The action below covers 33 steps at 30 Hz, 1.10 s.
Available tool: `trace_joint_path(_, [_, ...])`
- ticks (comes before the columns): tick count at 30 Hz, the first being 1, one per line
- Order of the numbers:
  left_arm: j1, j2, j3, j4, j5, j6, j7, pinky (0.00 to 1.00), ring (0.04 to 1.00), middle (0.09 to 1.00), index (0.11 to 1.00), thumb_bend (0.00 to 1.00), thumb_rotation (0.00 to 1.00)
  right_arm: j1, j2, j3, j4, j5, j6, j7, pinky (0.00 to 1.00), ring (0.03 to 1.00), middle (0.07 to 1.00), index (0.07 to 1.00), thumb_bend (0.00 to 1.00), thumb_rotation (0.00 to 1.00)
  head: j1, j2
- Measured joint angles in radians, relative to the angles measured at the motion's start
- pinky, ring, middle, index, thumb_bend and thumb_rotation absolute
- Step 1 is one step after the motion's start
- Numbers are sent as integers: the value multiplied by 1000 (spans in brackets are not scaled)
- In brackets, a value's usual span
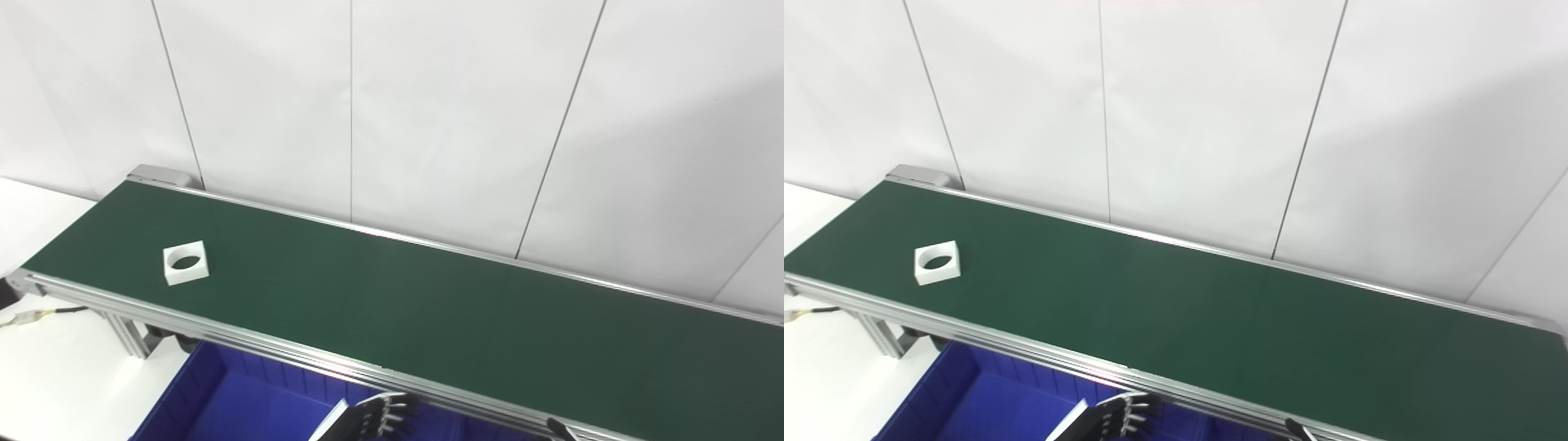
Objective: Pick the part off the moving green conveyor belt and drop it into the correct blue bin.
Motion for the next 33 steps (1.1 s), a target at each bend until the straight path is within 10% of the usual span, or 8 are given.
trace_joint_path(19, [-144,275,94,-538,83,325,-72,753,822,833,795,873,364,-29,-2,-1,36,3,-36,0,648,725,778,871,363,309,18,-12])
trace_joint_path(33, [-333,413,136,-390,123,442,-123,766,835,861,831,887,359,-35,1,-1,53,1,-44,-1,634,718,769,862,382,357,14,-5])
